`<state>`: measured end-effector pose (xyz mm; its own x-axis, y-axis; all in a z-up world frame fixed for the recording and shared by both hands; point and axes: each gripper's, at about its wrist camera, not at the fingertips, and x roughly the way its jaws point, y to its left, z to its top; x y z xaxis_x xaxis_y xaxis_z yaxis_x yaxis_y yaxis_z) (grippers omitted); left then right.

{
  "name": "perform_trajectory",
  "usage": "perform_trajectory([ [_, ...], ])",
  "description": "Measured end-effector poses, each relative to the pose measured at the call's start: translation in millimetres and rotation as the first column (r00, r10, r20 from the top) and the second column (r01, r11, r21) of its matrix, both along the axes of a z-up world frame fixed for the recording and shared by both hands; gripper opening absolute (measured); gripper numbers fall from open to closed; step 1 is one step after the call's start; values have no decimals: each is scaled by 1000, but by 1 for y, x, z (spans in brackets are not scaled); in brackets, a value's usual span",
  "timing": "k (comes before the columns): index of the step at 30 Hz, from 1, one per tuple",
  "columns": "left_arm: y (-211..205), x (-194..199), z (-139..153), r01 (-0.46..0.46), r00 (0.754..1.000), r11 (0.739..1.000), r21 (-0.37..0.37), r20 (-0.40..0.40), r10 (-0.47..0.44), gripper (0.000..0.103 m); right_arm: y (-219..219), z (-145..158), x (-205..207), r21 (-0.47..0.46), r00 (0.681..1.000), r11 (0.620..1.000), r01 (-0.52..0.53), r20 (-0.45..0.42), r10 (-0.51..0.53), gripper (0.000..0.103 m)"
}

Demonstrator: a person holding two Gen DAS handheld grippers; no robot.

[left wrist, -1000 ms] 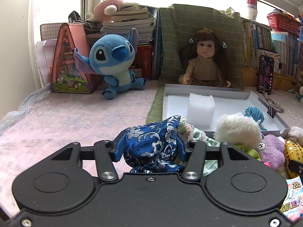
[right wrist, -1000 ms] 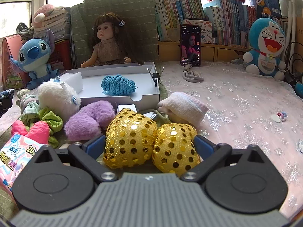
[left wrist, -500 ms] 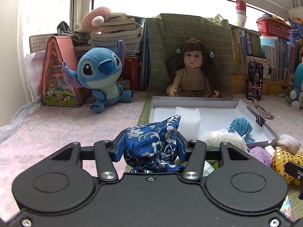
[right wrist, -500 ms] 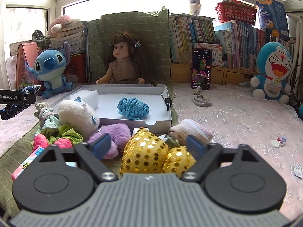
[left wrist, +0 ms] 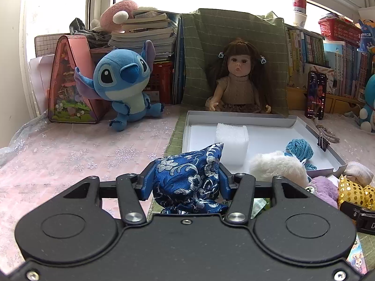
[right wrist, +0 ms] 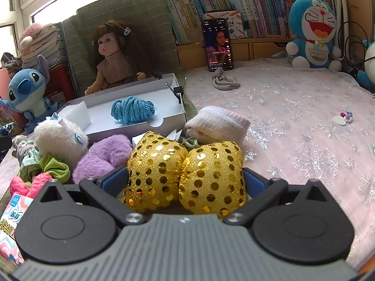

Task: Organize soft objects
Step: 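Carry the blue pouch and gold sequin balls toward the white box lid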

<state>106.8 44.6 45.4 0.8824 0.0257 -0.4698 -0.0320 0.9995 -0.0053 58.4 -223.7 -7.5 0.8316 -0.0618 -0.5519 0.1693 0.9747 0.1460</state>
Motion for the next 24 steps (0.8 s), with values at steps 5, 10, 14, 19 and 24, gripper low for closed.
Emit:
perform_trajectory([
  [5, -3, 3, -1, 7, 1000, 1000, 4, -3, -7, 51, 5, 5, 1, -44, 999, 998, -46, -15, 46, 98],
  [10, -2, 5, 0, 15, 1000, 1000, 3, 2, -15, 51, 4, 18, -13, -29, 997, 997, -69, 43, 71, 78],
  [14, -3, 11, 7, 25, 1000, 1000, 8, 14, -25, 51, 5, 35, -16, -49, 990, 994, -101, 90, 105, 76],
  [19, -3, 32, 20, 35, 999, 999, -14, 15, -35, 51, 0, 60, 8, -31, 983, 990, -135, 120, 137, 77],
  [24, -2, 67, 32, 52, 998, 997, -48, -19, -53, 51, -5, 82, 58, 21, 979, 982, -187, 84, 184, 77],
])
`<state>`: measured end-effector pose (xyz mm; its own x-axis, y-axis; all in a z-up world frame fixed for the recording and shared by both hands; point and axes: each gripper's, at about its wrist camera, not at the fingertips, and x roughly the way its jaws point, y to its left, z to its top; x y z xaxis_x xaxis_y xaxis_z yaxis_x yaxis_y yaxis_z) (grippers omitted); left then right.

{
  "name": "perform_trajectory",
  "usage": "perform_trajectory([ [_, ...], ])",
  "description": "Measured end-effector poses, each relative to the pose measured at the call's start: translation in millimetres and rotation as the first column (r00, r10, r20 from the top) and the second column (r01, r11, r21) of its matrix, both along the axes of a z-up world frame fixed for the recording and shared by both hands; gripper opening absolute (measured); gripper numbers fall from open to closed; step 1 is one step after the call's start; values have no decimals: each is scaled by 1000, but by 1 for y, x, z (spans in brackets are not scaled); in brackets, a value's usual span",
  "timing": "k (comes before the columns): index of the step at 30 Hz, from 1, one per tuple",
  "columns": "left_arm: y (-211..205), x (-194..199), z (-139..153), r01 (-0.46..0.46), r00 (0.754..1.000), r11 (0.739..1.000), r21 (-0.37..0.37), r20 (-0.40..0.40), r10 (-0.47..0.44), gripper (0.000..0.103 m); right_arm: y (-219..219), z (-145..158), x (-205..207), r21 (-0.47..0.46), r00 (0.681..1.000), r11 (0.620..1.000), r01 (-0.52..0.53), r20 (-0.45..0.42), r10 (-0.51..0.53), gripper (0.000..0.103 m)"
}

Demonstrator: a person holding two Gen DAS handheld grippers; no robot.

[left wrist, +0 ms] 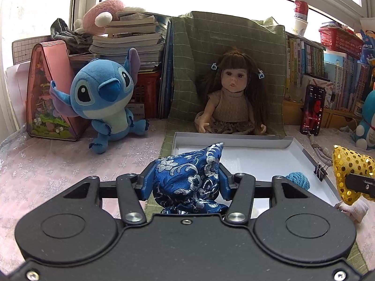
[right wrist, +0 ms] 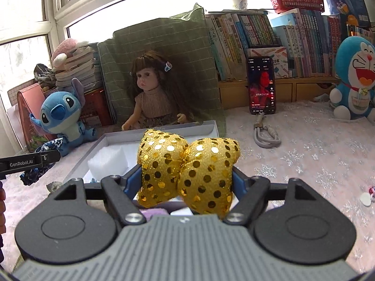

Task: Organize soft objects
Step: 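Carry the blue pouch and gold sequin balls toward the white box lid, then release the gold sequin balls into the lid with the right tool while the left tool drops the blue pouch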

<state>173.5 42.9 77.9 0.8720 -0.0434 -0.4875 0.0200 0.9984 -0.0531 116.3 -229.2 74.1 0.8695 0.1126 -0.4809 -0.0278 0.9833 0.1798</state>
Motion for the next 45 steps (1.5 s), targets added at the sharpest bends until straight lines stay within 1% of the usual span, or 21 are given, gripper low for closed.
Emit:
perform_trajectory([
  [2, -3, 19, 5, 20, 1000, 1000, 11, -22, -20, 51, 0, 7, 24, -1, 1000, 1000, -14, -28, 14, 77],
  [4, -7, 39, 8, 48, 998, 999, 10, -52, -47, 51, 0, 11, 48, 18, 996, 999, -42, -78, 44, 78],
  [7, -12, 72, 13, 75, 991, 997, -20, -113, -76, 51, -2, 10, 84, 74, 985, 996, -53, -162, 64, 78],
  [9, -17, 92, 16, 84, 986, 996, -34, -138, -88, 51, -1, 6, 106, 92, 976, 995, -50, -205, 68, 78],
  [13, -26, 129, 13, 100, 975, 993, -56, -195, -109, 51, 3, -9, 139, 71, 963, 997, -36, -263, 53, 79],
  [15, -30, 150, 6, 86, 966, 994, -71, -238, -100, 51, 5, -16, 154, 64, 954, 998, -27, -295, 45, 79],
  [17, -34, 168, -2, 66, 957, 995, -70, -279, -83, 51, 7, -22, 165, 51, 949, 998, -20, -313, 35, 79],
  [20, -38, 184, -8, 57, 955, 997, -61, -289, -73, 51, 8, -25, 175, 29, 944, 999, -24, -329, 32, 80],
  [23, -39, 196, -15, 53, 949, 998, -36, -310, -62, 51, 11, -26, 181, 2, 938, 999, -39, -346, 38, 82],
  [25, -38, 202, -19, 46, 939, 999, -12, -340, -47, 51, 13, -27, 184, -17, 934, 999, -42, -356, 33, 83],
  [28, -37, 207, -26, 43, 927, 999, -2, -374, -40, 51, 14, -28, 189, -35, 931, 998, -42, -365, 26, 83],
  [32, -37, 206, -35, 56, 922, 998, 16, -384, -45, 52, 16, -29, 194, -35, 930, 999, -39, -367, 24, 85],
  [36, -37, 205, -41, 57, 919, 998, 12, -391, -47, 52, 16, -33, 197, -36, 926, 999, -29, -376, 14, 86],
  [39, -36, 205, -46, 50, 914, 999, 3, -404, -44, 53, 16, -36, 197, -34, 926, 999, -20, -378, 6, 90],
  [41, -36, 203, -49, 51, 916, 999, 11, -399, -43, 54, 15, -39, 197, -27, 926, 1000, -16, -378, 4, 97],
  [43, -38, 202, -50, 58, 918, 998, 23, -395, -44, 57, 14, -41, 197, -11, 925, 1000, -20, -380, 14, 101],
  [45, -38, 200, -48, 64, 920, 998, 30, -389, -47, 64, 14, -42, 196, -1, 925, 1000, -17, -379, 15, 103],
])
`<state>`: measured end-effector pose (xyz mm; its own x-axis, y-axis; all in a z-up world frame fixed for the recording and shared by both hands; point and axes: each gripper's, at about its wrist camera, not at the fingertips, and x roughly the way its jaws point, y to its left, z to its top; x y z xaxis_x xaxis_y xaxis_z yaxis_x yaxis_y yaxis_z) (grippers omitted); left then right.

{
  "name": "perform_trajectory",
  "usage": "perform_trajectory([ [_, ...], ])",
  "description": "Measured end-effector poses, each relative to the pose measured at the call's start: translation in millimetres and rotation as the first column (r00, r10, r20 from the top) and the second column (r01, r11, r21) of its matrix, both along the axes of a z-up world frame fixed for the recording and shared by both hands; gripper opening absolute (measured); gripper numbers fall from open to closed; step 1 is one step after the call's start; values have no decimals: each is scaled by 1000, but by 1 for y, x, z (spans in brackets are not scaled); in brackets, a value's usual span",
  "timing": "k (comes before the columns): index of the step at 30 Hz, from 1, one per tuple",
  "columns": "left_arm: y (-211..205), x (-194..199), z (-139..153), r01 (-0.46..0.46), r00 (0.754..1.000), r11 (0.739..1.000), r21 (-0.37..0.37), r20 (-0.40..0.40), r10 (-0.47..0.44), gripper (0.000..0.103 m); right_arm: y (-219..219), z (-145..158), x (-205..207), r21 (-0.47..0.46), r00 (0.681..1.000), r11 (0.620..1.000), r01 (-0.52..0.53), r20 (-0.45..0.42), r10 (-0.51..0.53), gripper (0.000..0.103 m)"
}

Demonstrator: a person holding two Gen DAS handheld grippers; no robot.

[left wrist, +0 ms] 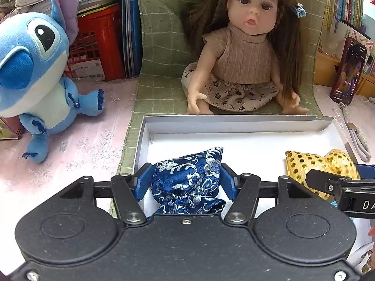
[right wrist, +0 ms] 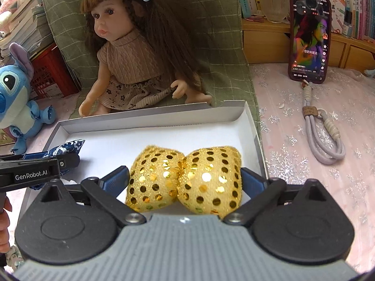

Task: Organize soft objects

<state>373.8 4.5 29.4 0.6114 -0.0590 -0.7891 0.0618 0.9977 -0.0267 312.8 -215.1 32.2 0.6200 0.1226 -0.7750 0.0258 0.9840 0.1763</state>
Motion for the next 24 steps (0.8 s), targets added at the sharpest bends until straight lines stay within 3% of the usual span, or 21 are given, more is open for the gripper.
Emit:
perform_trajectory([
  [6, 0, -10, 16, 9, 998, 1000, 11, 62, -10, 79, -4, 4, -4, 28, 1000, 1000, 11, 7, -11, 103],
  [12, 0, -28, 35, 25, 992, 999, 43, 126, -30, 84, -10, 14, -17, 53, 999, 998, 20, 50, -23, 103],
  [24, 8, -87, 66, 40, 970, 999, -22, 240, -33, 89, -9, 42, -69, 51, 980, 998, -48, 196, 37, 103],
])
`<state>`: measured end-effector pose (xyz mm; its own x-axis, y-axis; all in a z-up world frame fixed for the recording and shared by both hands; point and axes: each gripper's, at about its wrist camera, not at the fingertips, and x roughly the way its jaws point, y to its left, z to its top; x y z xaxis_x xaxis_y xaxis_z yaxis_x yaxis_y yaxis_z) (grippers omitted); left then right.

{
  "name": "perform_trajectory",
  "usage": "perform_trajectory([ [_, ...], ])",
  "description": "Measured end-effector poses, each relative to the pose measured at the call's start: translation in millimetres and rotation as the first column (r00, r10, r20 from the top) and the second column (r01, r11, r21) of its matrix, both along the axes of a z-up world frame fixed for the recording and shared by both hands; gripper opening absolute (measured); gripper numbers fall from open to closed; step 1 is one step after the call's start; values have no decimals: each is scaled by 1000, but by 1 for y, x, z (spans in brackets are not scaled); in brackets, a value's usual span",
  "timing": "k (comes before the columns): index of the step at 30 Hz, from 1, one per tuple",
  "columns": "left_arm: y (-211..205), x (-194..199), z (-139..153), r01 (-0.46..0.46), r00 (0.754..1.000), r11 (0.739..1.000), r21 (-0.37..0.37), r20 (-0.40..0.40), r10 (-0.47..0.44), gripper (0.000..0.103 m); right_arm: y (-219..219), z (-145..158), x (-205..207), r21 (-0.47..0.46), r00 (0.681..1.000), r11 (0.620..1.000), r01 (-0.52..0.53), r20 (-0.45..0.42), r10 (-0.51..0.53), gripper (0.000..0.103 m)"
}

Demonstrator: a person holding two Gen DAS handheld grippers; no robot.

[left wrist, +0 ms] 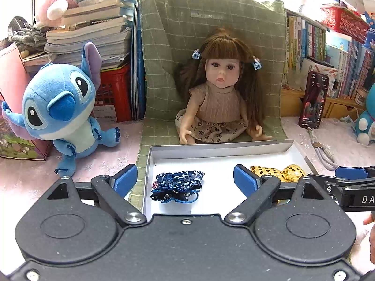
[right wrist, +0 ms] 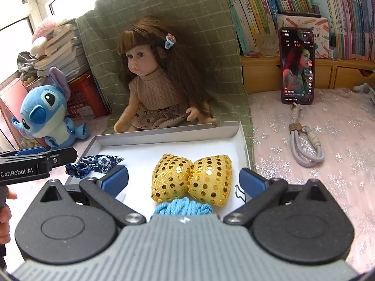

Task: Organize soft objects

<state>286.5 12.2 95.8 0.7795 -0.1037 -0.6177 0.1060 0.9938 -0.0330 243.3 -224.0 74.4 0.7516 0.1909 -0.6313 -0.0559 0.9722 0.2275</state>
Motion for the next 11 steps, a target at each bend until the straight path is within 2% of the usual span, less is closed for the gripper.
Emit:
perform_trajectory([
  [11, 0, -86, 5, -2, 992, 999, -41, 125, 7, 92, -6, 8, -70, -23, 988, 999, -34, 153, 37, 103],
])
